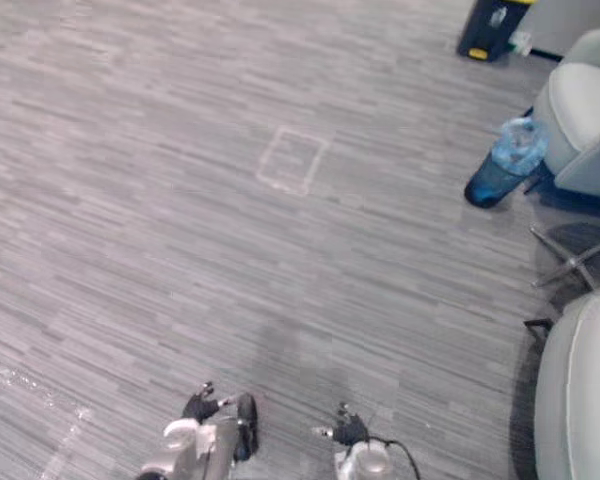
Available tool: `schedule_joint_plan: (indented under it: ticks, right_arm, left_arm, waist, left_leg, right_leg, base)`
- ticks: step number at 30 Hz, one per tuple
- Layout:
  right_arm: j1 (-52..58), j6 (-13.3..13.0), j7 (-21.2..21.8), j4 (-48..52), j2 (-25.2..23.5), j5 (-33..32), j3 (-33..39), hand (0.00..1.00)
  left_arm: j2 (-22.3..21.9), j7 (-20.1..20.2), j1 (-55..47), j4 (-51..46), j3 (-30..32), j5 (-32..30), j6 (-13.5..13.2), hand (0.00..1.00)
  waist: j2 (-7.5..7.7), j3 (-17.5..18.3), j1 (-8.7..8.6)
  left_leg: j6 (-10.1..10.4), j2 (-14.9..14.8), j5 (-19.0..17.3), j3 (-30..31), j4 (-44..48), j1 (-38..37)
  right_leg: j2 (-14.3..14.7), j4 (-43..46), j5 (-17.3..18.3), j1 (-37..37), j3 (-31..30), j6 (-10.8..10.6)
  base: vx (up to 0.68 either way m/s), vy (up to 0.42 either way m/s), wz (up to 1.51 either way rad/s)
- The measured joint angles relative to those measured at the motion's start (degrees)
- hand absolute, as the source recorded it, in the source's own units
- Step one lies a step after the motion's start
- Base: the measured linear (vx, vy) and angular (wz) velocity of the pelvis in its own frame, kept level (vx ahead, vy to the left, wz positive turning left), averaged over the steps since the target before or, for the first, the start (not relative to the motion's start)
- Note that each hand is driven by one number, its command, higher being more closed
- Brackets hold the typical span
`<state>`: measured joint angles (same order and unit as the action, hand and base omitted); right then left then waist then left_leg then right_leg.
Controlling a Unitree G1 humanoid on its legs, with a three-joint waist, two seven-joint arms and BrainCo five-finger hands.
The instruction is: Organize the slippers on the shoe rack
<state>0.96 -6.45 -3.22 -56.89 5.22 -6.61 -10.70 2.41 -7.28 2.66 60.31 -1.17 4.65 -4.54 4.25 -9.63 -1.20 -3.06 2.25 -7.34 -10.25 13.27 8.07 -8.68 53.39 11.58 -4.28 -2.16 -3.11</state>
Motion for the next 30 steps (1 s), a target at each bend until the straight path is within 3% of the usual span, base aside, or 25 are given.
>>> schedule_joint_plan:
  ticks: [2,5,6,7,8,9,10,12,13,14,15,16,17,18,21,23,24,25,26,27,28,29,30]
  right_arm:
    - [0.02,-0.61,0.07,1.04,0.84,-0.01,-0.18,0.0]
    - [-0.36,-1.18,0.3,2.07,1.28,-0.29,0.31,0.0]
    - [-0.44,-1.54,0.42,2.08,0.96,-0.28,1.19,0.0]
    - [-0.5,-1.97,0.42,2.09,0.66,-0.38,1.61,0.0]
    - [-0.8,-2.14,0.45,2.03,0.2,-0.67,2.42,0.0]
    - [-0.84,-2.09,0.45,1.96,0.04,-0.54,2.74,0.0]
    - [-1.34,-1.97,0.36,1.93,-0.41,-0.18,3.94,0.0]
    - [-1.3,-1.97,0.46,2.11,-0.44,-0.35,6.04,0.0]
    - [-1.19,-1.91,0.43,3.08,-0.14,-0.29,6.0,0.0]
    - [0.06,-1.42,0.43,4.13,-0.18,-0.16,4.98,0.0]
    - [0.25,-1.3,0.48,4.49,0.39,-0.06,4.29,0.0]
    - [-0.06,-0.91,0.41,4.3,0.91,-0.13,3.38,0.0]
    - [0.07,-0.62,0.27,3.79,0.59,-0.14,3.1,0.0]
    - [0.21,-0.37,0.14,3.33,0.32,-0.14,2.69,0.0]
    - [0.12,0.41,-0.14,1.96,-0.94,-0.15,1.47,0.0]
    - [0.01,0.48,-0.2,1.9,-1.16,-0.11,1.57,0.0]
    - [0.11,0.47,-0.19,1.53,-0.71,-0.1,1.57,0.0]
    - [0.28,0.44,-0.19,0.66,-0.1,0.0,1.54,0.0]
    - [0.19,0.56,-0.19,-0.74,0.28,0.0,1.52,0.0]
    - [-0.35,0.76,-0.26,-1.86,-0.72,0.09,1.46,0.0]
    - [-0.29,0.74,-0.07,-2.69,-0.91,0.58,1.58,0.0]
    - [0.07,0.78,-0.05,-3.06,-0.89,1.14,1.94,0.0]
    - [0.75,0.8,0.05,-3.14,-1.06,1.56,3.35,0.0]
  left_arm:
    - [0.45,-0.23,-0.41,0.26,0.2,-0.02,0.12,0.0]
    - [0.67,-0.2,0.29,1.3,0.21,-0.01,0.34,0.0]
    - [0.61,-0.18,0.48,1.35,0.18,-0.03,0.37,0.0]
    - [0.51,-0.07,0.9,1.36,0.18,-0.14,0.41,0.0]
    - [-0.02,0.11,1.52,1.37,0.22,-0.72,0.4,0.0]
    - [-0.1,0.14,1.55,1.37,0.27,-0.92,0.39,0.0]
    - [-1.13,0.29,1.99,1.49,1.18,-1.26,0.27,0.0]
    - [-3.53,0.86,2.01,1.21,2.05,-1.55,0.31,0.0]
    - [-4.26,0.92,1.87,0.64,2.27,-2.22,0.32,0.0]
    - [-4.7,1.06,0.02,-0.48,2.92,-2.37,0.19,0.0]
    - [-5.23,1.27,-0.36,-1.18,3.73,-2.23,0.23,0.0]
    - [-5.08,1.33,-0.9,-2.4,5.88,-2.23,0.25,0.0]
    - [-5.02,0.99,-1.8,-2.95,8.46,-2.19,0.31,0.0]
    - [-4.74,0.76,-2.48,-4.15,9.12,-2.22,0.27,0.0]
    - [-3.26,0.8,-3.07,-6.36,9.05,-2.04,-0.14,0.0]
    - [-3.27,0.84,-2.81,-6.32,8.46,-2.03,-0.29,0.0]
    - [-3.23,0.83,-2.73,-5.98,6.72,-2.0,-0.33,0.0]
    - [-3.15,0.78,-2.75,-5.33,4.83,-2.02,-0.29,0.0]
    - [-3.0,0.76,-2.5,-4.81,3.57,-2.04,-0.32,0.0]
    - [-1.5,0.64,-1.09,-3.33,2.12,-2.13,-0.15,0.0]
    - [-0.89,0.71,-0.58,-2.43,1.7,-2.14,-0.2,0.0]
    - [-0.93,0.73,-0.61,-2.08,1.77,-2.14,-0.14,0.0]
    - [-0.89,0.74,-0.74,-1.61,1.8,-2.15,-0.04,0.0]
  waist:
    - [-1.18,-0.55,-0.7]
    - [-1.73,-0.61,-2.38]
    - [-1.58,-0.64,-2.63]
    - [-1.06,-0.67,-3.12]
    - [-0.96,-0.94,-4.66]
    - [-1.22,-0.72,-4.96]
    - [-2.17,-0.7,-4.67]
    - [-2.68,-1.04,-5.03]
    - [-3.27,-1.06,-5.17]
    - [-3.32,0.37,-5.22]
    - [-4.15,-0.06,-5.17]
    - [-5.53,-0.1,-4.22]
    - [-5.52,-0.31,-2.38]
    - [-4.61,-0.61,-1.48]
    - [-3.26,-0.64,0.32]
    - [-2.9,-0.66,0.48]
    - [-3.32,-0.43,0.53]
    - [-4.75,0.37,1.02]
    - [-5.09,0.71,1.49]
    - [-2.77,1.93,0.8]
    - [-1.35,2.48,0.05]
    - [-0.59,2.53,0.04]
    - [0.07,2.44,-0.06]
  left_leg:
    - [-0.19,-0.58,-1.84,0.22,-3.95,-7.8]
    - [0.46,-2.83,-5.57,1.57,-8.19,-14.26]
    - [0.91,-3.37,-6.45,1.83,-8.95,-15.59]
    - [1.63,-3.52,-7.63,2.41,-9.92,-17.29]
    - [2.46,-3.78,-8.77,4.55,-11.17,-20.59]
    - [2.48,-4.07,-8.78,5.13,-11.31,-21.2]
    - [3.77,-5.17,-7.88,6.12,-10.0,-21.77]
    - [5.68,-4.74,-5.91,7.54,-3.59,-21.55]
    - [6.91,-4.79,-4.85,7.86,4.6,-19.72]
    - [10.57,-5.28,-3.0,8.13,19.29,-13.87]
    - [14.23,-7.68,-0.5,7.76,30.76,-9.09]
    - [14.43,-11.06,-0.33,6.68,41.85,-4.08]
    - [13.48,-13.67,-0.95,3.74,48.33,-0.41]
    - [12.05,-14.46,-1.77,1.94,49.46,1.86]
    - [8.03,-15.25,-5.56,-5.24,40.23,8.37]
    - [6.94,-11.26,-4.98,-6.43,24.58,10.78]
    - [7.39,-7.88,-0.45,-2.93,8.94,11.06]
    - [8.29,-6.74,6.26,1.57,-0.19,11.9]
    - [7.15,-6.15,12.1,3.48,0.13,12.08]
    - [4.4,-3.78,10.62,2.95,0.0,11.47]
    - [2.96,-2.52,9.86,2.44,0.21,11.14]
    - [1.86,-1.84,8.92,1.34,0.81,10.04]
    - [0.58,-0.71,7.66,0.68,0.82,7.48]
  right_leg:
    - [2.04,3.93,3.9,-5.11,1.88,2.29]
    - [7.16,-7.76,6.1,-15.4,6.0,2.78]
    - [8.18,-15.18,4.84,-17.03,6.92,2.01]
    - [8.74,-25.71,1.22,-17.78,7.29,1.56]
    - [8.72,-34.69,-9.52,-17.34,7.49,2.67]
    - [8.87,-34.7,-11.09,-16.74,7.8,4.18]
    - [9.21,-31.66,-8.68,-16.52,8.77,6.59]
    - [6.94,-22.25,-3.39,-16.92,10.0,8.36]
    - [6.72,-17.27,-1.31,-17.72,11.29,7.81]
    - [6.52,-23.28,1.44,-12.82,10.66,7.37]
    - [8.05,-25.43,3.6,-9.48,11.06,7.98]
    - [10.18,-27.56,4.61,-6.06,10.8,9.25]
    - [11.57,-29.84,5.46,-1.57,9.22,9.93]
    - [11.64,-32.07,5.77,1.67,8.43,10.11]
    - [10.46,-40.86,5.23,12.16,4.37,9.15]
    - [8.22,-43.98,5.46,16.59,2.68,7.17]
    - [7.31,-44.82,5.66,18.43,1.14,6.27]
    - [7.94,-45.61,5.71,19.15,-0.6,5.61]
    - [8.1,-45.64,5.88,20.04,-2.27,5.3]
    - [5.32,-43.93,5.12,19.73,-2.72,3.62]
    - [3.83,-39.72,3.87,17.75,-3.88,1.72]
    - [3.46,-34.98,2.4,16.04,-5.49,0.72]
    - [3.7,-26.18,-2.08,13.35,-7.3,-0.83]
  base:
    - [0.51,0.103,-0.09]
    - [0.51,-0.023,0.15]
    - [0.53,-0.087,0.21]
    - [0.59,-0.128,0.5]
    - [0.62,-0.152,0.57]
    - [0.71,-0.178,0.59]
    - [0.71,-0.178,0.41]
    - [0.72,-0.185,0.45]
    - [0.6,-0.193,0.56]
    - [0.35,-0.127,0.52]
    - [0.59,-0.171,0.18]
    - [0.57,-0.099,-0.36]
    - [0.69,-0.109,-0.6]
    - [0.56,-0.048,-0.6]
    - [0.54,0.006,-0.6]
    - [0.61,0.11,-0.62]
    - [0.62,0.191,-0.67]
    - [0.63,0.228,-0.8]
    - [0.8,0.338,-0.52]
    - [0.68,0.291,-0.13]
    - [0.81,0.337,0.15]
    - [0.53,0.213,0.12]
    - [0.66,0.254,-0.09]
